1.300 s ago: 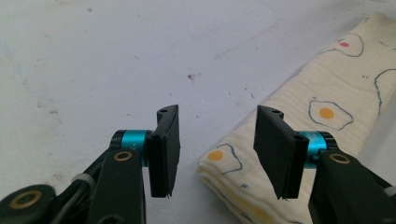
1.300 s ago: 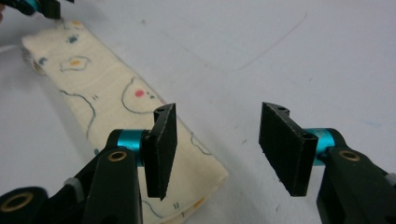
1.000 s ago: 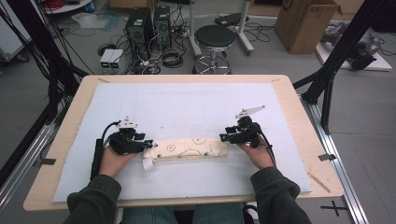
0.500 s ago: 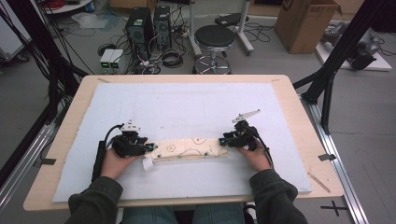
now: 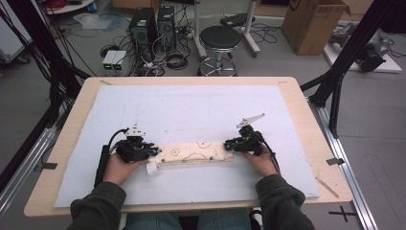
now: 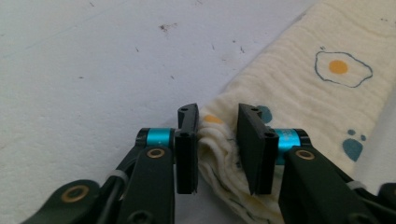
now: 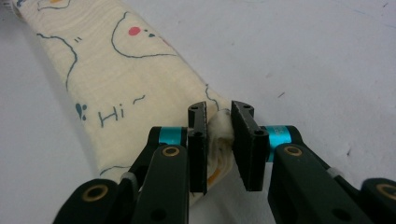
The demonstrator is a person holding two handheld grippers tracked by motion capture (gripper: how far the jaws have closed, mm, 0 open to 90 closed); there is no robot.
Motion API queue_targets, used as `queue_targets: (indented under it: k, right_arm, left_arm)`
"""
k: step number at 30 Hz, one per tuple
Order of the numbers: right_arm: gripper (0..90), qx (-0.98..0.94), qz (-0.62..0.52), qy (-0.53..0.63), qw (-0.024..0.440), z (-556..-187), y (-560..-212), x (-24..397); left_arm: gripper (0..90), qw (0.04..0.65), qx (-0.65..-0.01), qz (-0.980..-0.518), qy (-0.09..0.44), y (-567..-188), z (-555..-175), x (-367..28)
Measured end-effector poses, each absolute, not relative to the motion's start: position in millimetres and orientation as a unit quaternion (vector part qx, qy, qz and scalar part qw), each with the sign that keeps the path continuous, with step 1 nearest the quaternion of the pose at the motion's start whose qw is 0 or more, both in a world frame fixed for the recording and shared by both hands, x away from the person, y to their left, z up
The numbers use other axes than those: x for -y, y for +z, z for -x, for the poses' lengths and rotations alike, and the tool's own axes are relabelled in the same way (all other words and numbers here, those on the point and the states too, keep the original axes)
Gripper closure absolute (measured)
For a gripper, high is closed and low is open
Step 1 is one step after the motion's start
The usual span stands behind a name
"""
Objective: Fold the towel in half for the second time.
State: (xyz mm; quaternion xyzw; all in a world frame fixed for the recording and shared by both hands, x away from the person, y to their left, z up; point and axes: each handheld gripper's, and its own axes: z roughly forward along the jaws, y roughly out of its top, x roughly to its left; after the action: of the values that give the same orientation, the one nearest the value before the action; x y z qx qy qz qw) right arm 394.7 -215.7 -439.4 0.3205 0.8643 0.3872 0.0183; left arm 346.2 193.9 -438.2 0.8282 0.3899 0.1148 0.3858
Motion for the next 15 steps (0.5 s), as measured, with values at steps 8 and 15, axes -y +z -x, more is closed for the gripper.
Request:
queue_targets:
  k: [8, 15]
  right_arm:
    - [78.3, -0.863, -0.32, 0.39, 0.009, -394.7, -439.1, 216.5]
    - [78.8, -0.864, -0.314, 0.393, 0.012, -392.5, -435.2, 218.1]
  left_arm:
    - [80.2, 0.386, -0.38, -0.832, 0.121, -436.8, -344.6, -192.4]
    - [81.6, 0.393, -0.38, -0.828, 0.124, -432.8, -345.3, -194.3]
